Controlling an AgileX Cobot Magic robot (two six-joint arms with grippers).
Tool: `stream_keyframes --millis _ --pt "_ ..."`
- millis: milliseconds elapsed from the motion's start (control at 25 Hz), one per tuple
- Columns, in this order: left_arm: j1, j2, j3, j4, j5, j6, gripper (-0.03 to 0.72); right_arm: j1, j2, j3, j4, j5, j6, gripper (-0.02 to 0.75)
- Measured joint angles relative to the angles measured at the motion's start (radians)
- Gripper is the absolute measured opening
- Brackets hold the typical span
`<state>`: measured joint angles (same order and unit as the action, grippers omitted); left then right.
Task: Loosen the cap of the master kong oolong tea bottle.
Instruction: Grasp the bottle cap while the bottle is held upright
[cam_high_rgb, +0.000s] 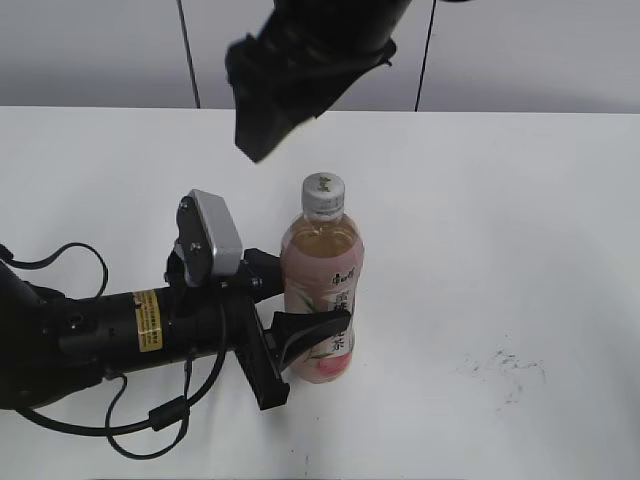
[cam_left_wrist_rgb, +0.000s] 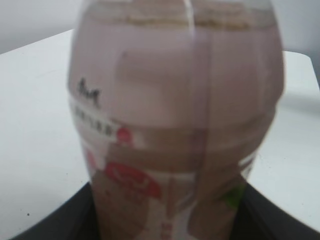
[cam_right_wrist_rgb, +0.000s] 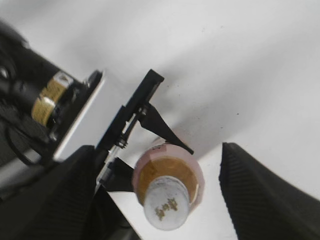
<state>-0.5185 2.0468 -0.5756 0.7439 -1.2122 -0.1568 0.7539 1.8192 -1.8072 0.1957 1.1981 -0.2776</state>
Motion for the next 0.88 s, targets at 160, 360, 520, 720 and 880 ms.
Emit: stream_keyframes --millis 160,360,520,720,880 --pt "0.000 0.000 0.000 0.000 0.000 0.000 0.376 0.000 -0.002 -0.061 -0.027 0.011 0.335 0.575" --pt "0.000 0.000 0.000 -0.001 0.000 0.000 0.376 0.000 -0.002 -0.023 -0.061 0.015 0.458 0.540" --pt "0.000 0.000 0.000 -0.001 0.000 0.000 0.376 0.000 -0.002 0.078 -0.076 0.019 0.474 0.523" --pt "0.000 0.000 0.000 -0.001 0.000 0.000 0.376 0.000 0.002 0.144 -0.070 0.022 0.476 0.521" --pt "0.000 0.000 0.000 -0.001 0.000 0.000 0.376 0.000 0.002 0.145 -0.068 0.022 0.476 0.496"
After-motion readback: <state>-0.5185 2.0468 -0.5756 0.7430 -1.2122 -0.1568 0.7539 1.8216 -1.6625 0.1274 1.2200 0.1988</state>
